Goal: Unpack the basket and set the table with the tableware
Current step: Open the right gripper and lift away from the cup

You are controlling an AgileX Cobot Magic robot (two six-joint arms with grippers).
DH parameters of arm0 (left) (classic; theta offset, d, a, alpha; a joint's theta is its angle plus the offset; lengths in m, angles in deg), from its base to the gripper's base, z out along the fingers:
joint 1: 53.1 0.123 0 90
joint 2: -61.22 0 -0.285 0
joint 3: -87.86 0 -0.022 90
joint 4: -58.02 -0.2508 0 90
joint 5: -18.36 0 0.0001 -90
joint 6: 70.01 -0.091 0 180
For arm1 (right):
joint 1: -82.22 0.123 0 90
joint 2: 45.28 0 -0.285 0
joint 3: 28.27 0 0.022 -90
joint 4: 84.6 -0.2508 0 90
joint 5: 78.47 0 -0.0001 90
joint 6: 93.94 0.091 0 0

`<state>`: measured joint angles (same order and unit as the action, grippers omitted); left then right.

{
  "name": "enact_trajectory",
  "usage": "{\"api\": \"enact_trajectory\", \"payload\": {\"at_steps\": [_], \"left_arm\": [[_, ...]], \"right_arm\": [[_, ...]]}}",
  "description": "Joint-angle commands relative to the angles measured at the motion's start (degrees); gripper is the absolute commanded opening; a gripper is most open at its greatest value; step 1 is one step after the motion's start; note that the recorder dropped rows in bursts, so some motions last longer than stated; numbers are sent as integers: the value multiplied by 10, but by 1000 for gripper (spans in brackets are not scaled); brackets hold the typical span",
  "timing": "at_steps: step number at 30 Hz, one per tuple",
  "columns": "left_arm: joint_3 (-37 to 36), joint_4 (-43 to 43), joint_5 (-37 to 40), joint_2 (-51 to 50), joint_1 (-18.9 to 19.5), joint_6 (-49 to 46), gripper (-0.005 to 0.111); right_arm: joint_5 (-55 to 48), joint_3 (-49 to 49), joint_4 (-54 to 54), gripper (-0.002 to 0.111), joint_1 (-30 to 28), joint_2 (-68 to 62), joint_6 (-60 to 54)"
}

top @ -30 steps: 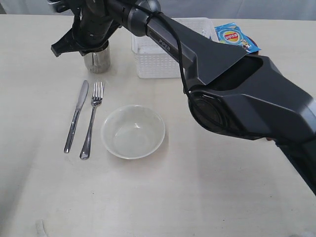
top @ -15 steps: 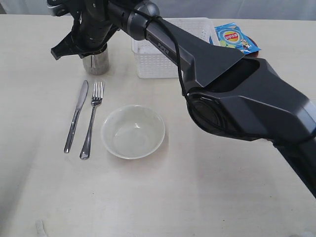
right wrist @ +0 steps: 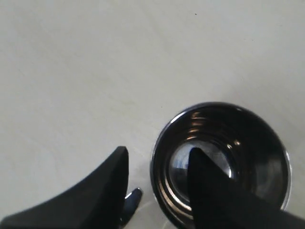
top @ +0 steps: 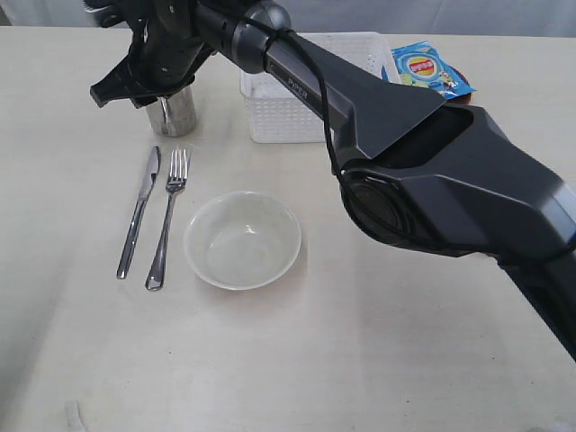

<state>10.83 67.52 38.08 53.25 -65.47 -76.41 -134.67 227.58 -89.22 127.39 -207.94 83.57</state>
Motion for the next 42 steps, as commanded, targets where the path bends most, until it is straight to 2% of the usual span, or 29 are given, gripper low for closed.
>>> {"api": "enact_trajectory", "payload": {"at_steps": [1, 7, 9, 11, 14, 15, 22, 26, 37, 42], "left_arm": [[-2, -1, -1, 2, -3, 1, 0], [-2, -1, -1, 2, -3, 1, 0], [-2, -1, -1, 2, -3, 1, 0], [-2, -1, -1, 2, -3, 1, 0], [-2, -1, -1, 2, -3, 1, 0], [-2, -1, -1, 2, -3, 1, 0], [-2, -1, -1, 2, -3, 1, 0], [-2, -1, -1, 2, -3, 1, 0], [-2, -1, -1, 2, -3, 1, 0], [-2, -1, -1, 2, -3, 2, 0]], "right_arm": [[-12, 2, 1, 40, -4, 25, -4], [-66, 2, 0, 40, -4, 87, -2], [-90, 2, -2, 36, -4, 110, -1], [-116, 2, -2, 26, -4, 128, -1], [-135, 2, -3, 3, 2, 146, -1], [-137, 2, -3, 0, 5, 148, -1], [-138, 2, -44, 0, 57, 193, -79], [-80, 2, -81, 0, 56, 243, -80], [-86, 2, -94, 0, 58, 258, -72], [-82, -1, -150, 0, 58, 262, -99]]}}
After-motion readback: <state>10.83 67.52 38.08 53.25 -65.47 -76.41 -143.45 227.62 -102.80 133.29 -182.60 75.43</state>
